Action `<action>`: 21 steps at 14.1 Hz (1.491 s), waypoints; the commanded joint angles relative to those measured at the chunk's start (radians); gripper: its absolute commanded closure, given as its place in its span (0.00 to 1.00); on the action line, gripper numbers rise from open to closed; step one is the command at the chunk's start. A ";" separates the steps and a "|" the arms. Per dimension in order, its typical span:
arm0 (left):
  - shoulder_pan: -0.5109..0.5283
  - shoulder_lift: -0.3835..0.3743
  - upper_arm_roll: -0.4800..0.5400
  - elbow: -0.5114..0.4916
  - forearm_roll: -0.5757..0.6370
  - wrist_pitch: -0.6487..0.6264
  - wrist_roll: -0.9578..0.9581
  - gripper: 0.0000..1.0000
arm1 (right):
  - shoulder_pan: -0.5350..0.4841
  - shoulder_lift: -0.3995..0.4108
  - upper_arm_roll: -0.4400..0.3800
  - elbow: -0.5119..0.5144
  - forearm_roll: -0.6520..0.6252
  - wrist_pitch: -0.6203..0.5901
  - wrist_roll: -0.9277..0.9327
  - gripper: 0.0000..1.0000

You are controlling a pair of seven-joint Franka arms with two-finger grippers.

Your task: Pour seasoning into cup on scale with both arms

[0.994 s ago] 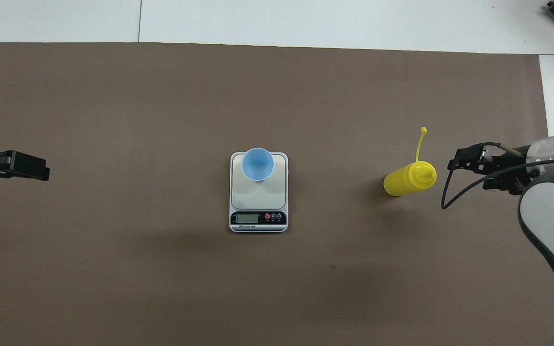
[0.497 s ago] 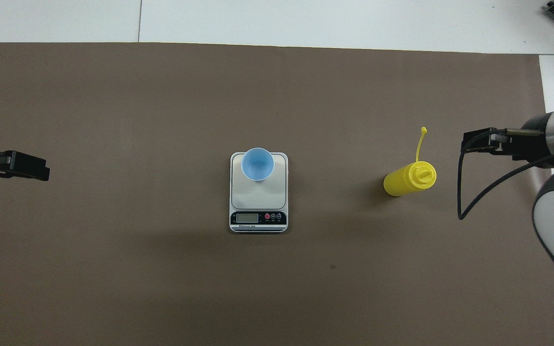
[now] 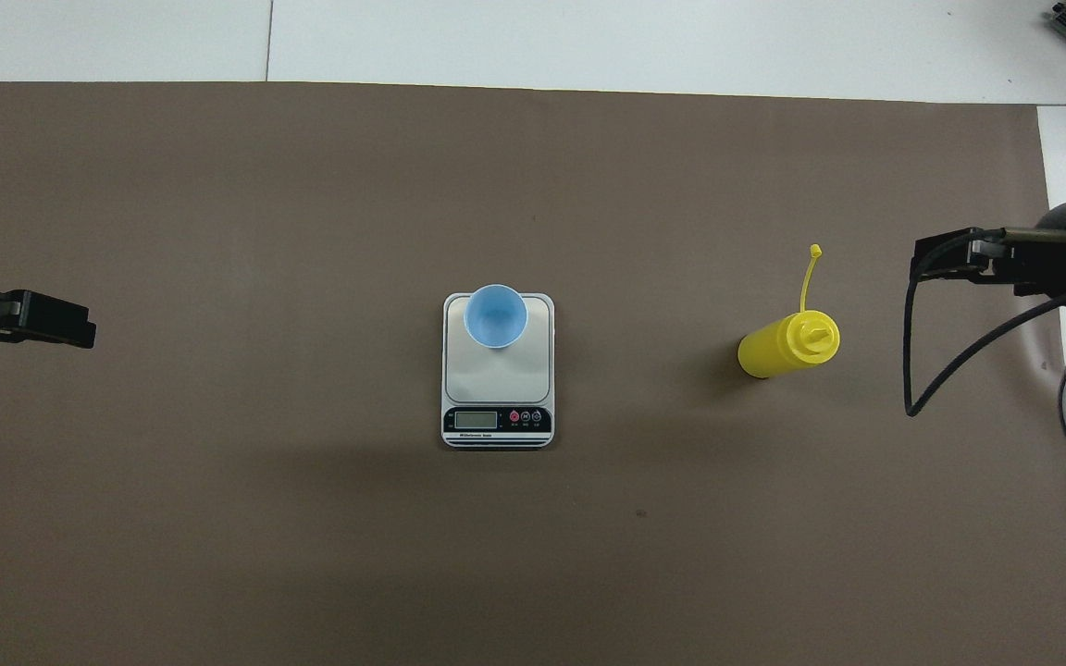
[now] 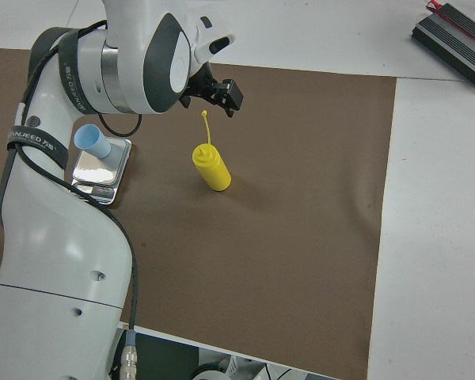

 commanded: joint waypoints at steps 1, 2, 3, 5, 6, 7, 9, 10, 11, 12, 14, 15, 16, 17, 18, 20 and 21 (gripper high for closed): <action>0.014 -0.030 -0.009 -0.031 -0.005 0.009 -0.009 0.00 | -0.009 0.008 0.009 0.017 -0.003 -0.013 -0.020 0.00; 0.014 -0.030 -0.009 -0.031 -0.005 0.009 -0.009 0.00 | -0.009 0.005 0.009 0.014 -0.003 -0.016 -0.022 0.00; 0.014 -0.030 -0.009 -0.031 -0.005 0.009 -0.009 0.00 | -0.009 0.002 0.009 0.003 -0.003 -0.016 -0.023 0.00; 0.014 -0.030 -0.009 -0.031 -0.005 0.009 -0.007 0.00 | -0.009 0.000 0.009 0.000 -0.003 -0.024 -0.032 0.00; 0.014 -0.030 -0.009 -0.031 -0.005 0.009 -0.009 0.00 | -0.007 0.000 0.009 0.001 -0.003 -0.039 -0.043 0.00; 0.014 -0.030 -0.009 -0.031 -0.005 0.009 -0.007 0.00 | -0.007 -0.001 0.009 0.001 -0.001 -0.048 -0.046 0.00; 0.014 -0.030 -0.009 -0.031 -0.005 0.009 -0.009 0.00 | -0.007 -0.003 0.009 0.001 0.000 -0.061 -0.048 0.00; 0.014 -0.030 -0.009 -0.031 -0.005 0.009 -0.009 0.00 | -0.007 -0.003 0.009 0.001 0.000 -0.061 -0.048 0.00; 0.014 -0.030 -0.009 -0.031 -0.005 0.009 -0.009 0.00 | -0.004 -0.004 0.009 0.000 0.000 -0.061 -0.048 0.00; 0.014 -0.030 -0.009 -0.031 -0.005 0.007 -0.007 0.00 | 0.005 -0.003 0.009 0.000 0.000 -0.058 -0.048 0.00; 0.014 -0.030 -0.009 -0.031 -0.005 0.009 -0.009 0.00 | 0.010 -0.004 0.009 0.000 0.000 -0.061 -0.049 0.00; 0.014 -0.030 -0.009 -0.031 -0.005 0.009 -0.007 0.00 | 0.008 -0.004 0.009 0.000 0.000 -0.067 -0.057 0.00; 0.014 -0.030 -0.009 -0.031 -0.005 0.009 -0.009 0.00 | 0.010 -0.004 0.009 0.000 0.000 -0.078 -0.072 0.00; 0.014 -0.030 -0.009 -0.031 -0.005 0.009 -0.007 0.00 | 0.008 -0.006 0.009 0.000 0.000 -0.082 -0.083 0.00; 0.014 -0.030 -0.009 -0.031 -0.005 0.009 -0.009 0.00 | 0.008 -0.011 0.009 -0.003 0.000 -0.084 -0.086 0.00; 0.014 -0.030 -0.009 -0.031 -0.005 0.007 -0.009 0.00 | 0.006 -0.012 0.009 -0.008 0.000 -0.084 -0.086 0.00; 0.014 -0.030 -0.009 -0.031 -0.005 0.010 -0.007 0.00 | 0.006 -0.012 0.009 -0.009 0.000 -0.084 -0.086 0.00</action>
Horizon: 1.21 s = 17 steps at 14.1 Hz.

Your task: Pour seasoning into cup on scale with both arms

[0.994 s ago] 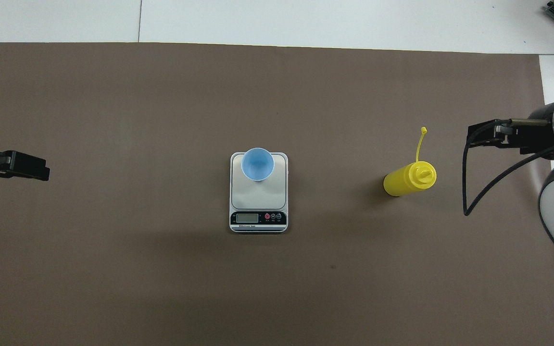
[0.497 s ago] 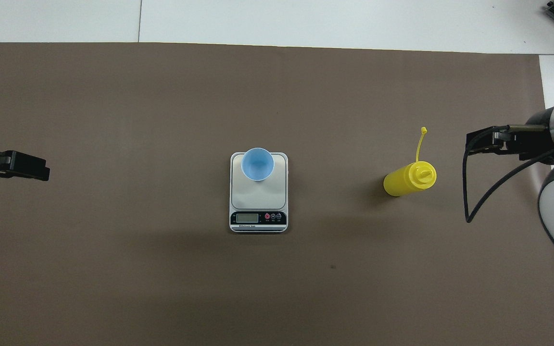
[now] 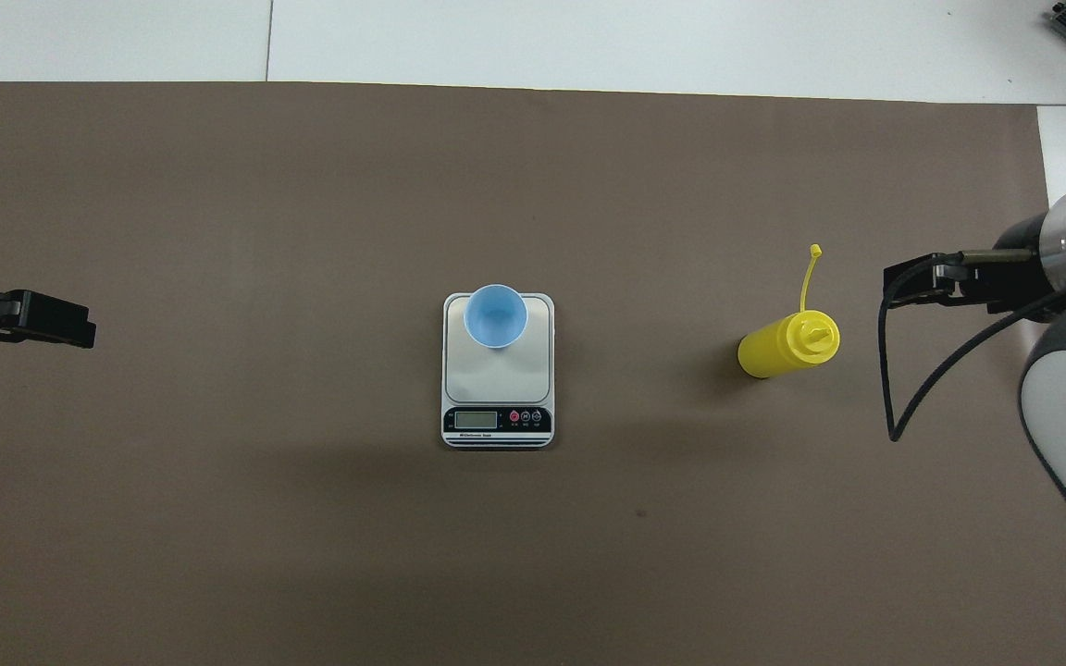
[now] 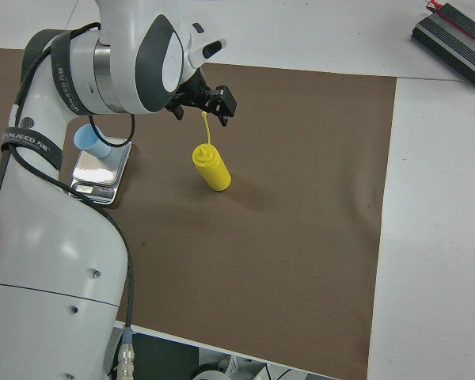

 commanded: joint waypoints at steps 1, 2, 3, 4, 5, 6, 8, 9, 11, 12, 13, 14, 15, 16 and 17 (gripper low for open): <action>0.014 -0.030 -0.009 -0.030 -0.007 0.012 -0.012 0.00 | -0.010 -0.012 0.006 -0.011 0.000 -0.010 -0.030 0.00; 0.014 -0.030 -0.009 -0.028 -0.007 0.015 -0.013 0.00 | -0.009 -0.013 0.006 -0.012 -0.001 -0.012 -0.030 0.00; 0.014 -0.030 -0.009 -0.028 -0.008 0.014 -0.015 0.00 | -0.009 -0.016 0.006 -0.012 -0.001 -0.025 -0.030 0.00; 0.014 -0.028 -0.009 -0.027 -0.011 0.011 -0.016 0.00 | -0.009 -0.017 0.006 -0.012 -0.001 -0.039 -0.028 0.00; 0.015 -0.030 -0.009 -0.024 -0.015 0.006 -0.016 0.00 | -0.010 -0.017 0.006 -0.012 -0.001 -0.050 -0.028 0.00; 0.015 -0.030 -0.009 -0.019 -0.015 0.001 -0.015 0.00 | -0.010 -0.017 0.006 -0.012 -0.001 -0.050 -0.028 0.00; 0.015 -0.030 -0.007 -0.013 -0.013 0.006 -0.013 0.00 | -0.015 -0.017 0.006 -0.011 0.000 -0.049 -0.027 0.00; 0.015 -0.030 -0.007 -0.016 -0.011 0.010 -0.013 0.00 | -0.019 -0.015 0.006 -0.009 0.000 -0.041 -0.027 0.00; 0.015 -0.036 -0.007 -0.025 -0.011 0.009 -0.012 0.00 | -0.015 -0.015 0.005 -0.009 0.000 -0.038 -0.027 0.00; 0.015 -0.036 -0.007 -0.025 -0.011 0.006 -0.009 0.00 | -0.021 -0.015 0.005 -0.008 0.000 -0.038 -0.027 0.00; 0.015 -0.036 -0.007 -0.024 -0.011 0.006 -0.009 0.00 | -0.021 -0.015 0.005 -0.008 0.000 -0.038 -0.028 0.00; 0.015 -0.036 -0.007 -0.024 -0.010 0.007 -0.009 0.00 | -0.021 -0.015 0.005 -0.008 -0.001 -0.038 -0.028 0.00; 0.014 -0.036 -0.007 -0.024 -0.010 0.006 -0.009 0.00 | -0.020 -0.013 0.005 -0.006 -0.001 -0.033 -0.028 0.00; 0.012 -0.036 -0.007 -0.024 -0.010 0.006 -0.009 0.00 | -0.020 -0.013 0.005 -0.005 -0.001 -0.032 -0.028 0.00; 0.012 -0.036 -0.007 -0.024 -0.010 0.006 -0.009 0.00 | -0.020 -0.013 0.005 -0.005 0.000 -0.032 -0.027 0.00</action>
